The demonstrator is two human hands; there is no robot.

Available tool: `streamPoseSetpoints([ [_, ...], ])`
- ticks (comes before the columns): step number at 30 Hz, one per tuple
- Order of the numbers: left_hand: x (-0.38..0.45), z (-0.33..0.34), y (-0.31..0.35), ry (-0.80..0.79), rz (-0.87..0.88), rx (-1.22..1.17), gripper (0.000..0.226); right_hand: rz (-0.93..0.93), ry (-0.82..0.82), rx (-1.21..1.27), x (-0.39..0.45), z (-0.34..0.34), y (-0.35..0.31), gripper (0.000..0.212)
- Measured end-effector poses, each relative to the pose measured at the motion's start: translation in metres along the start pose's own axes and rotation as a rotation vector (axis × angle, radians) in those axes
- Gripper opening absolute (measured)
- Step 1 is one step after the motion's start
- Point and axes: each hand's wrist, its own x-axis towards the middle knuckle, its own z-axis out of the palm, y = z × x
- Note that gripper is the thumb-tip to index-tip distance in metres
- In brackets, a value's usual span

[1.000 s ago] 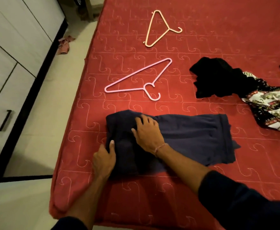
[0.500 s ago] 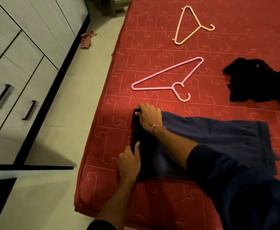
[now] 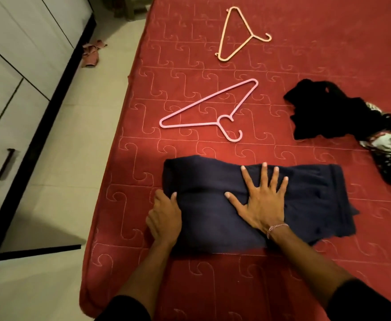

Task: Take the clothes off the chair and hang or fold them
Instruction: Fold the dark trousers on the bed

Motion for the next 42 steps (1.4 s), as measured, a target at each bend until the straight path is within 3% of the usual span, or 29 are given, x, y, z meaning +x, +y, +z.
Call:
streamPoseSetpoints([
  [6, 0.011, -0.005, -0.005, -0.055, 0.004, -0.059, 0.047, 0.039, -0.126, 0.017, 0.005, 0.000, -0.002, 0.102],
  [10, 0.030, -0.011, 0.005, -0.064, -0.035, -0.157, 0.053, 0.082, -0.117, 0.077, 0.019, -0.016, -0.005, 0.091],
  [12, 0.040, -0.011, 0.012, -0.066, -0.075, -0.225, 0.053, 0.070, 0.008, 0.271, 0.041, -0.023, -0.008, 0.075],
  [14, 0.054, -0.007, 0.014, -0.098, -0.120, -0.248, 0.054, 0.136, 0.037, 0.647, 0.073, -0.029, -0.012, 0.062],
  [17, 0.061, -0.004, 0.004, -0.174, -0.095, -0.287, 0.045, 0.397, -0.006, 0.977, 0.129, -0.034, -0.025, 0.068],
  [20, 0.061, -0.006, -0.002, -0.206, -0.061, -0.310, 0.041, 0.482, -0.114, 0.878, 0.167, -0.033, -0.042, 0.086],
  [24, 0.063, -0.011, 0.000, -0.249, -0.092, -0.349, 0.037, 0.563, -0.214, 0.799, 0.190, -0.026, -0.043, 0.076],
  [26, 0.063, -0.012, -0.001, -0.260, -0.090, -0.359, 0.037, 0.604, -0.236, 0.998, 0.193, -0.027, -0.039, 0.061],
  [28, 0.064, -0.014, -0.003, -0.279, -0.090, -0.369, 0.038, 0.623, -0.230, 1.356, 0.192, -0.035, -0.037, 0.042],
  [31, 0.068, -0.014, -0.006, -0.331, -0.110, -0.427, 0.037, 0.667, -0.115, 1.749, 0.191, -0.056, -0.032, 0.025],
  [37, 0.065, -0.022, -0.010, -0.431, -0.159, -0.683, 0.025, 0.588, 0.101, 1.697, 0.175, -0.103, -0.018, 0.004],
  [42, 0.056, -0.033, -0.015, -0.480, -0.152, -0.680, 0.022, 0.258, 0.222, 1.267, 0.128, -0.136, 0.008, 0.019],
])
